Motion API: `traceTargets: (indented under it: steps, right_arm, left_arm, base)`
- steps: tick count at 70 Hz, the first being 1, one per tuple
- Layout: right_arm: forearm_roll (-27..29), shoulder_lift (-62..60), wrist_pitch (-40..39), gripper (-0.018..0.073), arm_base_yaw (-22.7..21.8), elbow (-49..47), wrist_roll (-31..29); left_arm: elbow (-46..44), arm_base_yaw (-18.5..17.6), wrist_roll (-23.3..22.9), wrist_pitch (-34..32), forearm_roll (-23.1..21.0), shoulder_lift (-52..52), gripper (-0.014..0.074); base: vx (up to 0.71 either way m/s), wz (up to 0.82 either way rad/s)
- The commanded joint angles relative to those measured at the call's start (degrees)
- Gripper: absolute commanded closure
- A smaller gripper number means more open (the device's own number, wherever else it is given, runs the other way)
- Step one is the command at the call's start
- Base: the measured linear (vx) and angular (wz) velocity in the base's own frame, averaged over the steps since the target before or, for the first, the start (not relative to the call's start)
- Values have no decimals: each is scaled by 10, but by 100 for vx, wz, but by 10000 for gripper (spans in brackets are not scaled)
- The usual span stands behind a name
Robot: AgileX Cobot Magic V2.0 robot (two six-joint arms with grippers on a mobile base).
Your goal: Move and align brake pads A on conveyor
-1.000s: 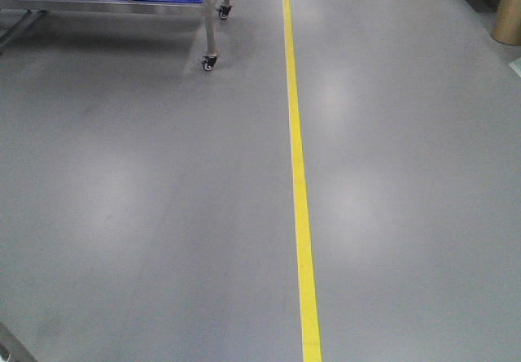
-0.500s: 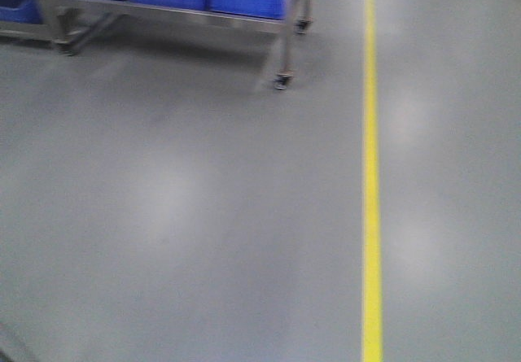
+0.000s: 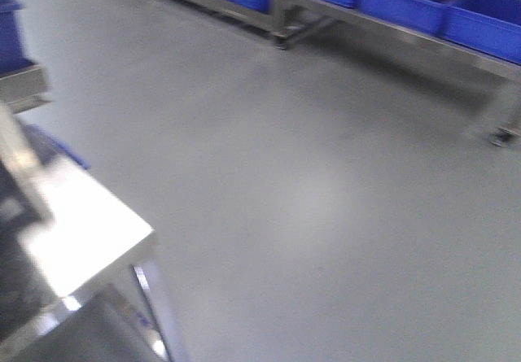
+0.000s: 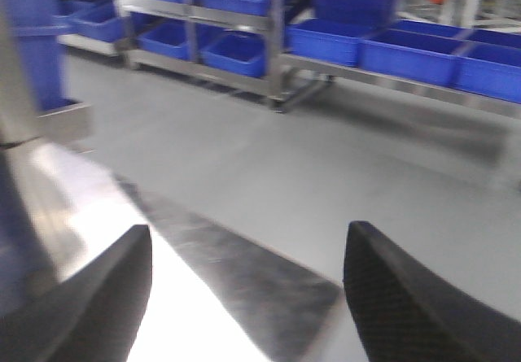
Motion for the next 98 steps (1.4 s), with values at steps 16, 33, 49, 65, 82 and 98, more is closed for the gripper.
traceTargets:
  steps: [16,33,49,65,82,98]
  right_arm:
    - [-1,5,-41,0,-4,-17,-6]
    - [-1,5,-41,0,-4,-17,-6]
    - [-1,5,-41,0,-4,-17,-6]
    - [-1,5,-41,0,-4,-17,-6]
    - [-1,5,-41,0,-4,-17,-6]
    - [-1,5,-41,0,-4,-17,-6]
  left_arm:
    - [-13,-1,0,-39,1,5,126]
    - [-13,-1,0,-39,1,5,126]
    - [-13,-1,0,-39,1,5,126]
    - [-13,-1,0,-39,1,5,126]
    - [-13,-1,0,-39,1,5,126]
    - [-13,-1,0,-39,1,5,126]
  base:
    - [24,93]
    - [19,85]
    - [15,84]
    - [6,67]
    - [-3,25]
    - [-2,8]
